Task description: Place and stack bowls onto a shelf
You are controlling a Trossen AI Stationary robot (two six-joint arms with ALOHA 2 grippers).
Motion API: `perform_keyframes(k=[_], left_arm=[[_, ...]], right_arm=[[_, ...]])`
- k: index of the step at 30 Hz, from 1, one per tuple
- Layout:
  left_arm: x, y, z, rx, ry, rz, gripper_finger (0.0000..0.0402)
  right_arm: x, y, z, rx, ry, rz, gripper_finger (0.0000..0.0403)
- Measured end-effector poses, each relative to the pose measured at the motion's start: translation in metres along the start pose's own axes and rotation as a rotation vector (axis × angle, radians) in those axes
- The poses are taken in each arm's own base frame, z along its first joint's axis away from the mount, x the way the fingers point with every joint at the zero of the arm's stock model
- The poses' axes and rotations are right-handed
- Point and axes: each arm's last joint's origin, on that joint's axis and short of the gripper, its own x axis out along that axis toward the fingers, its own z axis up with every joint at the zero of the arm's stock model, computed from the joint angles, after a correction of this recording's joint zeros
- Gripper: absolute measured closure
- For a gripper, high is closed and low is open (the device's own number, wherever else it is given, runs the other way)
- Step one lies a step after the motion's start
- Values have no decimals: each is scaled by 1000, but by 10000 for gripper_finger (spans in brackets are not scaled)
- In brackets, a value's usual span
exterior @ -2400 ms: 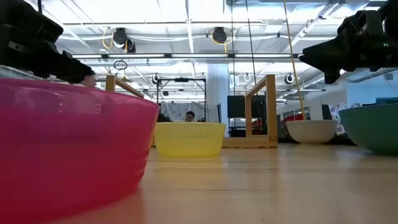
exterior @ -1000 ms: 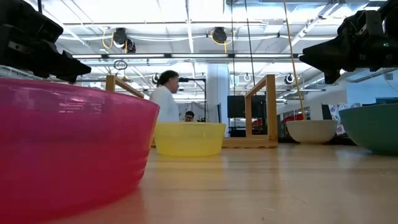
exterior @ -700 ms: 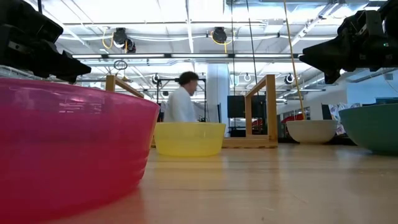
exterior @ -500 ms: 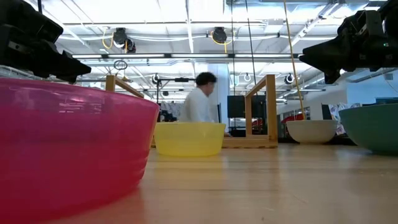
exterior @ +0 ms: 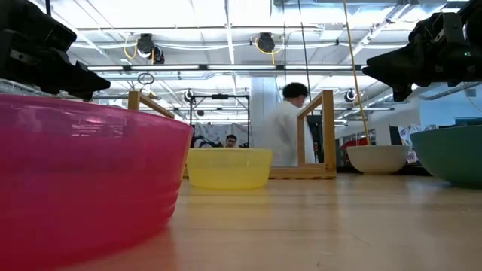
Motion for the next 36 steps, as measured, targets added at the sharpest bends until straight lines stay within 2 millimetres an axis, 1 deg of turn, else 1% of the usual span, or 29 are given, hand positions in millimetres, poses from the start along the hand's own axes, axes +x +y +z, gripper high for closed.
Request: perform_keyframes(k=[6,12,16,20,21,24,29,31,36], left_arm=[[0,0,0,16,-1,0,319],[0,0,0,-9,-1,0,319],[0,0,0,-140,-1,0,319],[0,0,1,-364,-8,-1,319],[0,0,1,-397,-12,3,319],[0,1,2,-450,-18,12,319],[0,2,2,-465,-33,63,319],[0,3,7,-494,-84,76,319],[-3,4,24,-540,-247,43,320]], right_arm=[[0,0,0,1,0,0,293],[0,0,0,9,-1,0,293],[0,0,0,8,0,0,293],[0,0,0,8,-1,0,293],[0,0,0,8,0,0,293],[0,0,0,7,0,-1,293],[0,0,0,0,0,0,293],[0,0,0,4,0,-1,293],[0,0,1,4,-10,2,293]])
